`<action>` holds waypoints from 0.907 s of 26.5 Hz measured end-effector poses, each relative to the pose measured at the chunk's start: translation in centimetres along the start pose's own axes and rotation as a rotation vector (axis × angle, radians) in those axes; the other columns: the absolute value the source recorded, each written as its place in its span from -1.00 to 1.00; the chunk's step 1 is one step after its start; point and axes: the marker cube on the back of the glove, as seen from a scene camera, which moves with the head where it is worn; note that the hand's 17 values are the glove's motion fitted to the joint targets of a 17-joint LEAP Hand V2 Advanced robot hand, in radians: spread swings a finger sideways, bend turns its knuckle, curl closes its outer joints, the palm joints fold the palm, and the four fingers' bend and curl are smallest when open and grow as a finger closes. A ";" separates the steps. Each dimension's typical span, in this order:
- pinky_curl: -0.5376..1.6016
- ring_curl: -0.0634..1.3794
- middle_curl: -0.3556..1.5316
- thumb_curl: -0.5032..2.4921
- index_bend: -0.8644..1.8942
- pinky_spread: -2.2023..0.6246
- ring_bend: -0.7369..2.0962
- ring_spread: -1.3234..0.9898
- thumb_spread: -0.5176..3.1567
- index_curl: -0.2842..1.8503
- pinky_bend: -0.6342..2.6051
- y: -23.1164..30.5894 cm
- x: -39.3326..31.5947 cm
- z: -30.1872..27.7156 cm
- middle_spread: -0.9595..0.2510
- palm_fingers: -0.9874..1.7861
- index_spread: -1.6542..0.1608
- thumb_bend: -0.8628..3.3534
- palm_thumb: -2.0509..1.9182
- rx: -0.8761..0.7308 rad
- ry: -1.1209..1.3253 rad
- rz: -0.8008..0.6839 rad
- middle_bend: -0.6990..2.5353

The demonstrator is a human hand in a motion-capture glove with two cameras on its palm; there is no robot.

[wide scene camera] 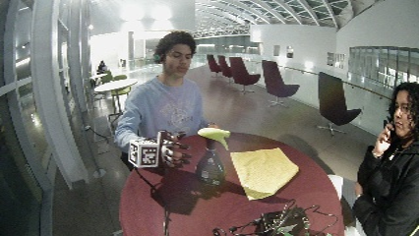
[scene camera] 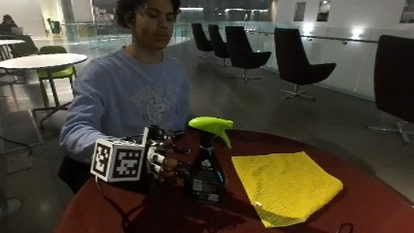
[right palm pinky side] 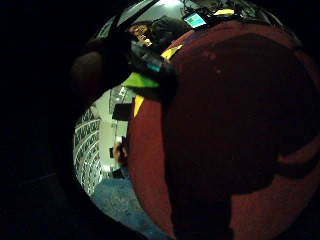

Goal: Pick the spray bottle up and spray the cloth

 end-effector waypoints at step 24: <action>-0.18 -0.44 -0.23 -0.37 -0.26 0.68 -0.16 0.12 -0.24 -0.48 -0.42 -9.5 0.0 4.8 0.42 0.47 0.49 -0.54 0.52 0.209 0.062 0.028 -0.43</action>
